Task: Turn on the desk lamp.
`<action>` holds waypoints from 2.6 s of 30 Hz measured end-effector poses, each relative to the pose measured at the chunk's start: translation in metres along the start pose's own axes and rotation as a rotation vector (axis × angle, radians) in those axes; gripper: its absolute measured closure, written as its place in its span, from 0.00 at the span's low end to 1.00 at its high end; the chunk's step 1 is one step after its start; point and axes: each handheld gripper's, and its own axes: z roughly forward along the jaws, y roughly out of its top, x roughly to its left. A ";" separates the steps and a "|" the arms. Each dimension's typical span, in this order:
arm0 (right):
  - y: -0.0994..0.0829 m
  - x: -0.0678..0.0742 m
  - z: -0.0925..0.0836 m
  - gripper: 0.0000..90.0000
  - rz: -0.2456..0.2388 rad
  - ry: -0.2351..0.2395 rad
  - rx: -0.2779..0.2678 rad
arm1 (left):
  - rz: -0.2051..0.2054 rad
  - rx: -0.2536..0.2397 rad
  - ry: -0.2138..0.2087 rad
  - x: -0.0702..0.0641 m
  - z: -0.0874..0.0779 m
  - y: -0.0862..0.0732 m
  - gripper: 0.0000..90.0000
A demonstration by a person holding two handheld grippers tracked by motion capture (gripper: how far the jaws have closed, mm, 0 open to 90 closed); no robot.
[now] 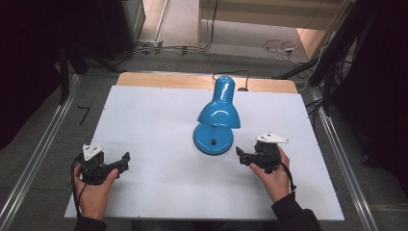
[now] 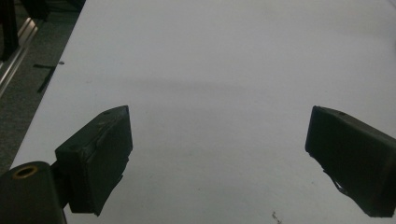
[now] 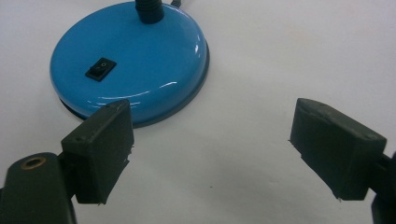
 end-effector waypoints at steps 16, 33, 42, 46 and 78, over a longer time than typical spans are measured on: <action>0.008 0.013 0.009 0.14 -0.010 0.019 -0.006 | -0.003 -0.004 -0.002 0.001 0.000 0.000 0.09; 0.013 0.021 0.016 0.14 -0.005 0.031 -0.005 | -0.003 -0.002 -0.003 0.001 0.000 0.000 0.09; 0.015 0.024 0.021 0.14 -0.002 0.035 -0.003 | -0.003 -0.001 -0.004 0.001 0.000 0.000 0.09; 0.016 0.026 0.022 0.15 0.000 0.038 -0.005 | -0.002 0.000 -0.005 0.001 0.000 0.000 0.09; 0.027 0.043 0.038 0.20 -0.011 0.048 -0.024 | -0.005 -0.003 -0.006 0.001 -0.001 0.000 0.09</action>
